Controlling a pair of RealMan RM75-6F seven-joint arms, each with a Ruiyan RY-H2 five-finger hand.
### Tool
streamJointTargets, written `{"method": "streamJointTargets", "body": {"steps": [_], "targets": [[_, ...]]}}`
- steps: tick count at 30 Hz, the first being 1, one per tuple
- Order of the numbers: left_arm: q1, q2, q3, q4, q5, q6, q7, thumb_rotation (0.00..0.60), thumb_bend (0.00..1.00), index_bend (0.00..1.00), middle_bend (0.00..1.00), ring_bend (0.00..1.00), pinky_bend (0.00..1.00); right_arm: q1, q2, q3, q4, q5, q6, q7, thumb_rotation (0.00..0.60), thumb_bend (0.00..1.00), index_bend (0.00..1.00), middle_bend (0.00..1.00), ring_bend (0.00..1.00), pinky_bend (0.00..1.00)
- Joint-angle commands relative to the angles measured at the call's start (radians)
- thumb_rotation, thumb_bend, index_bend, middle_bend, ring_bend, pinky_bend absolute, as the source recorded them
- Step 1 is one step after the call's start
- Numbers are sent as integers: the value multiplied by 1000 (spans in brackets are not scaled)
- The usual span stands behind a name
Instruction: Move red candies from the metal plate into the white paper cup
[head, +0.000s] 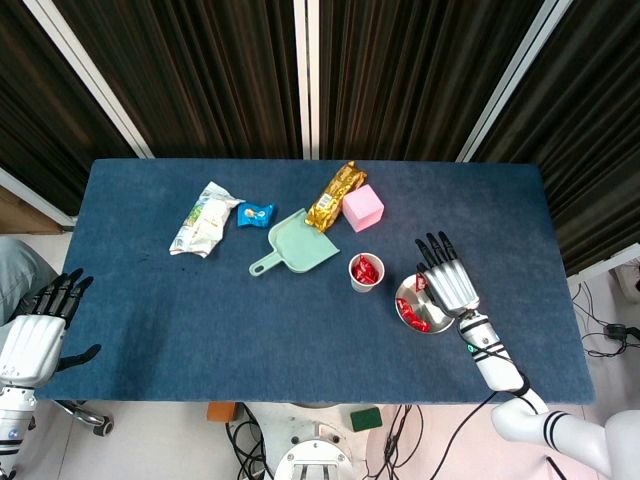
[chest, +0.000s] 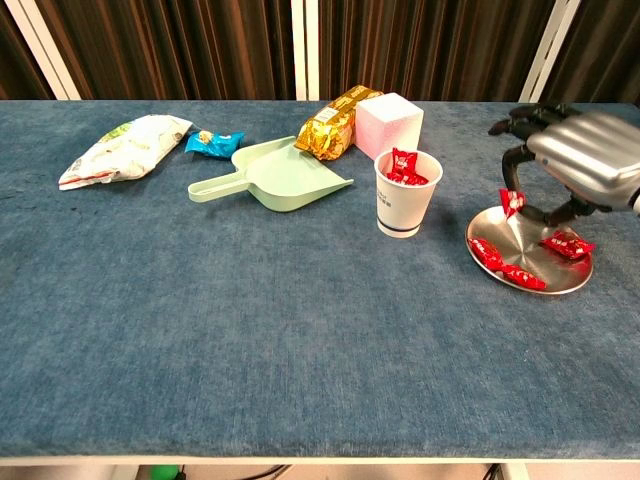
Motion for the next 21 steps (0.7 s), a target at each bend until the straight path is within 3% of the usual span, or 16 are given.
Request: {"method": "streamJointTargets", "body": {"steps": [1,9,21], "targets": [[-1,0,1,-1,1,-1,2,600,96,72,31,1,146,19,39,38,-73,-20,34,-4,600,408,653,89,0,0],[-2,-1,0,-1,-3,-4,4,600,95,72,31,1,146,91,53,107,-199,-4,3,-106,600,408,658,89,0,0],[1,3,-2,5,-4,2,-13,600,94,72,31,1,146,149,-16,114,-179,60,-74,-218,600,408,657,87,0,0]]}}
